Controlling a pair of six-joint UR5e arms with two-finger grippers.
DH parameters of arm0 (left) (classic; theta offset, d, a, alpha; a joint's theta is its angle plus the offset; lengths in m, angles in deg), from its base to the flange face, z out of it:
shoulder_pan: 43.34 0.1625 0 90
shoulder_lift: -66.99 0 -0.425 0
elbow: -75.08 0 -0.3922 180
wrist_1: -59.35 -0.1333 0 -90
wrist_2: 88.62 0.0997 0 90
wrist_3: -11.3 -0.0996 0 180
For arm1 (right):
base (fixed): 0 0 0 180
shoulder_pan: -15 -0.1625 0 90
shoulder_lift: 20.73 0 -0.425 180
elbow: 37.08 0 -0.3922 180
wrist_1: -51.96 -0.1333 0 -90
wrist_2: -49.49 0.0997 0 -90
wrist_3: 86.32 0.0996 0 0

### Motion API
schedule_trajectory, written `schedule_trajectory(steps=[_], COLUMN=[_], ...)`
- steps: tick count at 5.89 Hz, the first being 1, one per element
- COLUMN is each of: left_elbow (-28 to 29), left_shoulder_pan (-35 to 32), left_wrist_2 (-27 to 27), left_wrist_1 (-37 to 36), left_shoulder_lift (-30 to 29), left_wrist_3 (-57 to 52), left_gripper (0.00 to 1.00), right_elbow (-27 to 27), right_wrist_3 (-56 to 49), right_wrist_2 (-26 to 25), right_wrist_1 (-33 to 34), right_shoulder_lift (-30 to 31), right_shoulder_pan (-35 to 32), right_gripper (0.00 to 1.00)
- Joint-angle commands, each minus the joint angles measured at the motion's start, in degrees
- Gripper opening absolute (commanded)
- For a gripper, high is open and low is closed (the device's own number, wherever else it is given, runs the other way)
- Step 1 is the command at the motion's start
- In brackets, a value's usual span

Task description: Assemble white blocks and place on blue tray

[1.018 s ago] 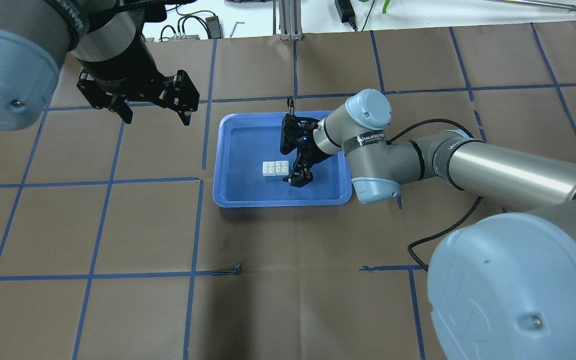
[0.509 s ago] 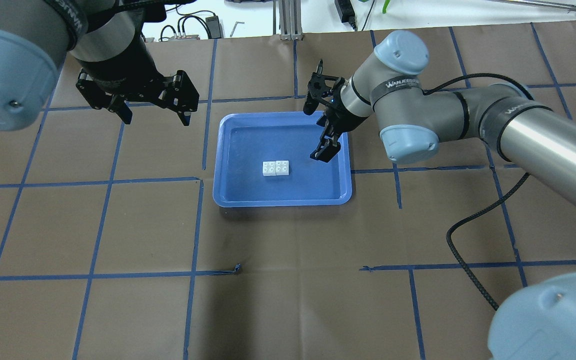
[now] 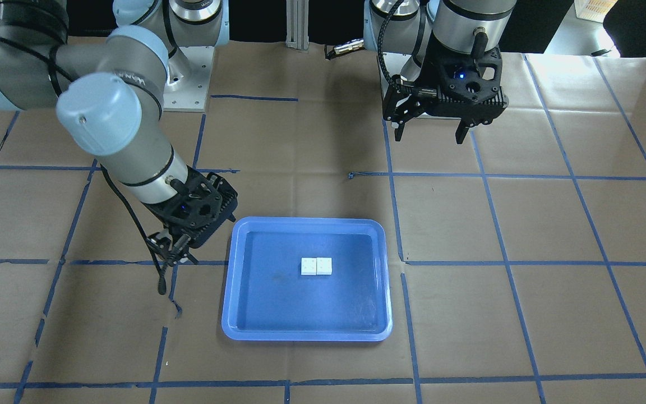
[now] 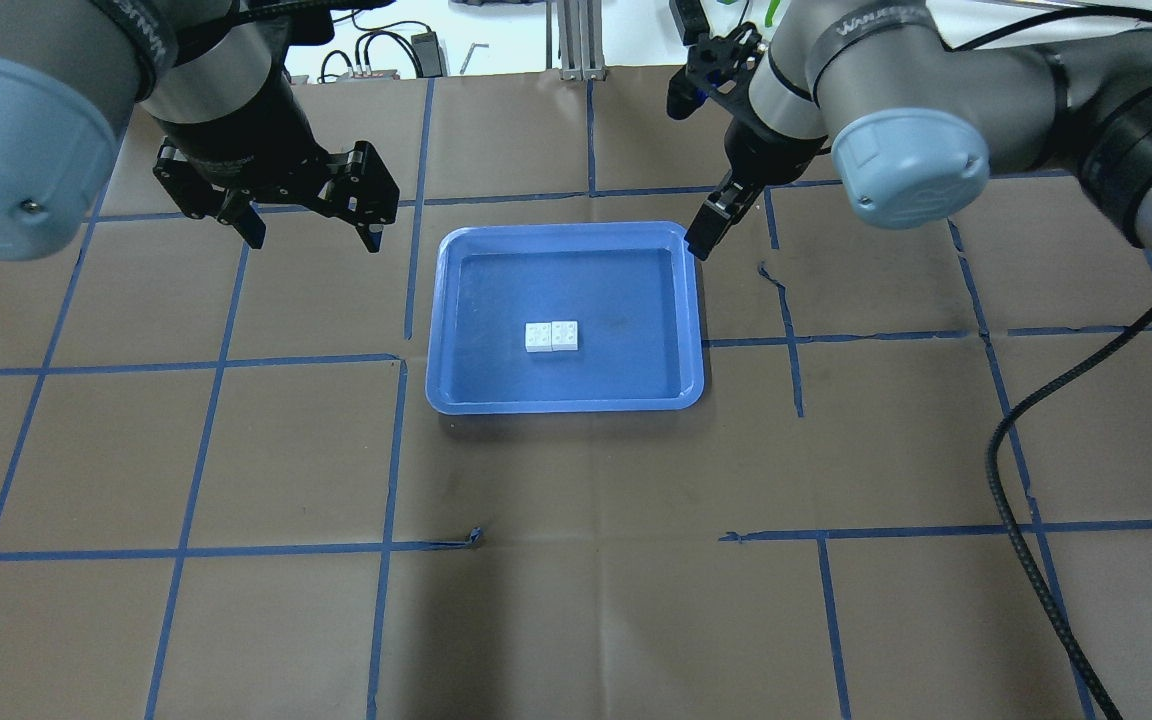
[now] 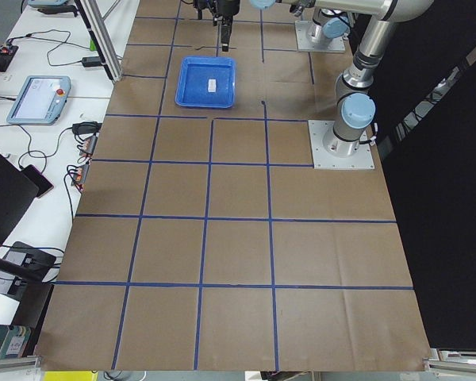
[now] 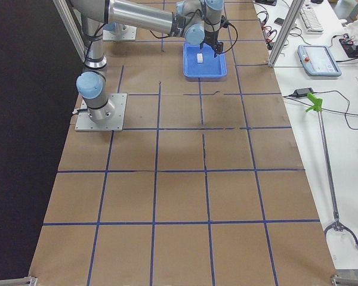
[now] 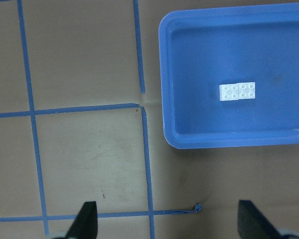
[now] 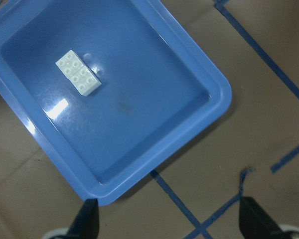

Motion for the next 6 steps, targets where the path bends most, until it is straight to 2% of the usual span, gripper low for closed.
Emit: schedule_trajectory(steps=[1, 2, 3, 4, 6], left_elbow=[0.0, 0.0, 0.0, 0.0, 0.1], left_shoulder_pan=[-0.1, -0.1, 0.0, 0.0, 0.0], left_wrist_2=[0.0, 0.0, 0.0, 0.0, 0.0], left_wrist_1=[0.0, -0.1, 0.0, 0.2, 0.2], left_shoulder_lift=[0.0, 0.0, 0.1, 0.3, 0.3], left_wrist_3=[0.0, 0.0, 0.0, 0.0, 0.0], left_gripper=[1.0, 1.0, 1.0, 1.0, 1.0], right_elbow=[-0.7, -0.6, -0.5, -0.1, 0.7], right_wrist_3=[21.2, 31.4, 33.9, 34.2, 33.4], right_wrist_2=[-7.9, -8.0, -8.0, -7.7, -7.2], right_wrist_1=[-10.2, -14.3, -17.6, -20.2, -20.1], right_shoulder_lift=[5.7, 9.2, 11.6, 14.5, 14.6], right_shoulder_pan=[2.0, 1.7, 2.3, 2.4, 5.4], right_gripper=[1.0, 1.0, 1.0, 1.0, 1.0])
